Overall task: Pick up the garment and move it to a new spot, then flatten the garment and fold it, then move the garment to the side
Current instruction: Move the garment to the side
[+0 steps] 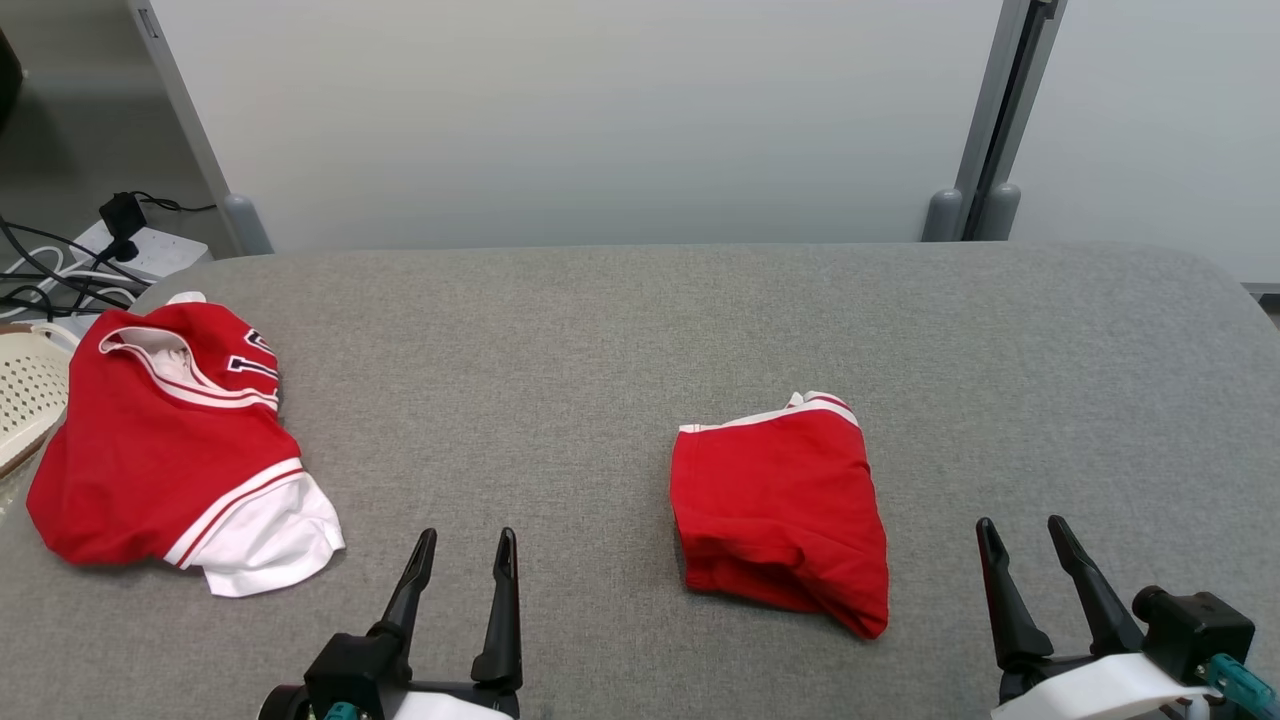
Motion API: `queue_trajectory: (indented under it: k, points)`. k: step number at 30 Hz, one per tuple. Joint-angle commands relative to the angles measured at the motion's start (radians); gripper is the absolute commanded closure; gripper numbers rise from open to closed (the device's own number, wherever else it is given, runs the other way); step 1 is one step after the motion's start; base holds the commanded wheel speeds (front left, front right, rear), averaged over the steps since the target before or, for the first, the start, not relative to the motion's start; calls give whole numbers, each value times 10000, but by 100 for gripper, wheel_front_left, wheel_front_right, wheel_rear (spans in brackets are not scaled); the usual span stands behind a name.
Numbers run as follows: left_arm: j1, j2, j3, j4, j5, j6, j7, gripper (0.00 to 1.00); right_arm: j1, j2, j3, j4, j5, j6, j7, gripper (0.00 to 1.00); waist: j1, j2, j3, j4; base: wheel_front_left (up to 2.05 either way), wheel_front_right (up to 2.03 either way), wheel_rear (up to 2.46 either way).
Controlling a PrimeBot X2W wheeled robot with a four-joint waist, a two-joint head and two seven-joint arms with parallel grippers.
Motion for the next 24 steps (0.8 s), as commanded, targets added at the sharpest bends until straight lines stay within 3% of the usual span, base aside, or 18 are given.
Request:
queue_trajectory:
  k: [1,11,24]
  points:
    - [-333,6,349,-198,67,-55,-59,0,-202,-70,224,-256,-74,2,-133,0,0,-1,-1,15,0,0,0]
    - [-379,6,316,-198,81,-67,-59,0,-463,-36,314,183,390,2,-133,0,0,-1,81,136,0,0,0]
    - [-632,6,33,-162,55,-168,-59,0,-3287,-465,2075,3790,2626,2,-133,0,0,-1,534,591,0,0,0]
